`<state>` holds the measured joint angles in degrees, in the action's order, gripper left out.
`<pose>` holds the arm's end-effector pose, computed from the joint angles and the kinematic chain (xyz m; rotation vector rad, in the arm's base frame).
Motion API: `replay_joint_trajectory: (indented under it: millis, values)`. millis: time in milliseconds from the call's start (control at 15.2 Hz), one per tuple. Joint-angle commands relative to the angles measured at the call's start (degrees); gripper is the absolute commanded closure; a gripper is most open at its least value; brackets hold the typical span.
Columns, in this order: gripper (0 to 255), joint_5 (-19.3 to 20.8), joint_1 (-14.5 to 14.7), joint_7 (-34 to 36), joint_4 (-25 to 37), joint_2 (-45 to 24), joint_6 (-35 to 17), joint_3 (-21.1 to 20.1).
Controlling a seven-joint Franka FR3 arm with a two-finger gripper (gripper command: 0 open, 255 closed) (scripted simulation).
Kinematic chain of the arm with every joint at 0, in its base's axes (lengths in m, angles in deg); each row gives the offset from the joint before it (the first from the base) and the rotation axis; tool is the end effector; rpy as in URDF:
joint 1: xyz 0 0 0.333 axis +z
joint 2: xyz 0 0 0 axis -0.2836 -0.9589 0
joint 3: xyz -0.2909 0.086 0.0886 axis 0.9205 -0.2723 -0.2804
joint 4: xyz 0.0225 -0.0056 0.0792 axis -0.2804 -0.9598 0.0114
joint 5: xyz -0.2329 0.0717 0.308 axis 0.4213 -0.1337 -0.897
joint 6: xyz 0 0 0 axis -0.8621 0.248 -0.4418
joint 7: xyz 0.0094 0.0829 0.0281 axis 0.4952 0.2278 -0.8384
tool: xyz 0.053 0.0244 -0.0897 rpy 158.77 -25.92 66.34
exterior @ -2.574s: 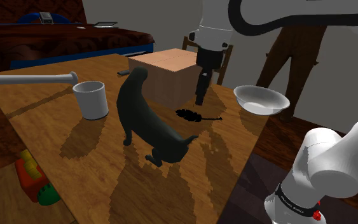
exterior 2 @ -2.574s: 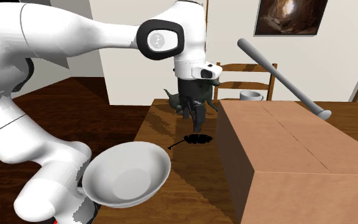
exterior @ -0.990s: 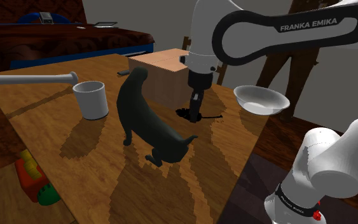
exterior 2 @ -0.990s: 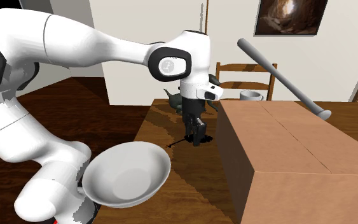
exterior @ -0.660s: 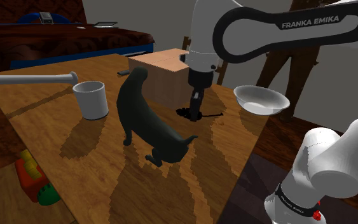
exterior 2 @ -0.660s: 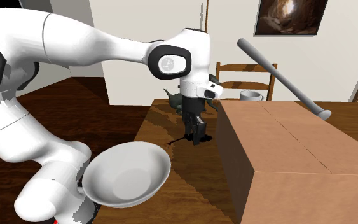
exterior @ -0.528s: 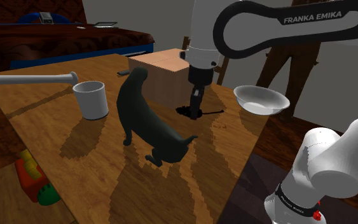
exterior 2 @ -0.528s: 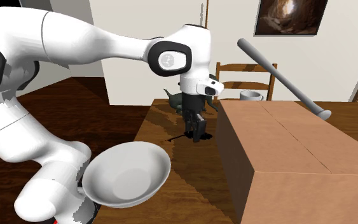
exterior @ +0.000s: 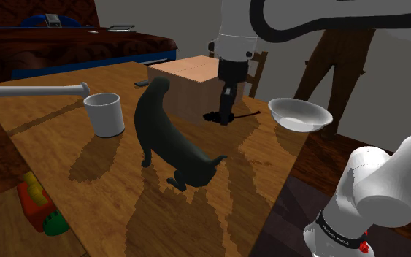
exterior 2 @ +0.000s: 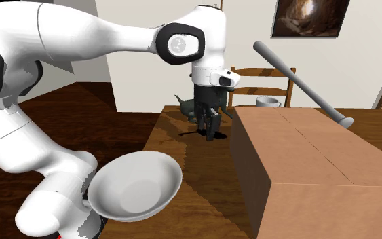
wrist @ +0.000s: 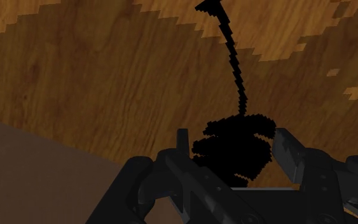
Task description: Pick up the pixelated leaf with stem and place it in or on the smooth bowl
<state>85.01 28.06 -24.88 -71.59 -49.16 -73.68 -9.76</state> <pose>0.3854 0.1792 0.5970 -3.0372 -0.7600 -0.0076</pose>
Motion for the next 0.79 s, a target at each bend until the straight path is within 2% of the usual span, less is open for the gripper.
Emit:
replay_joint_trajectory:
  millis: [0,726]
  values:
    - [255,0.1,-0.1,0.0,2.0,-0.4,1.6,0.1]
    - [255,0.6,-0.3,0.4,12.7,-2.7,10.0,0.3]
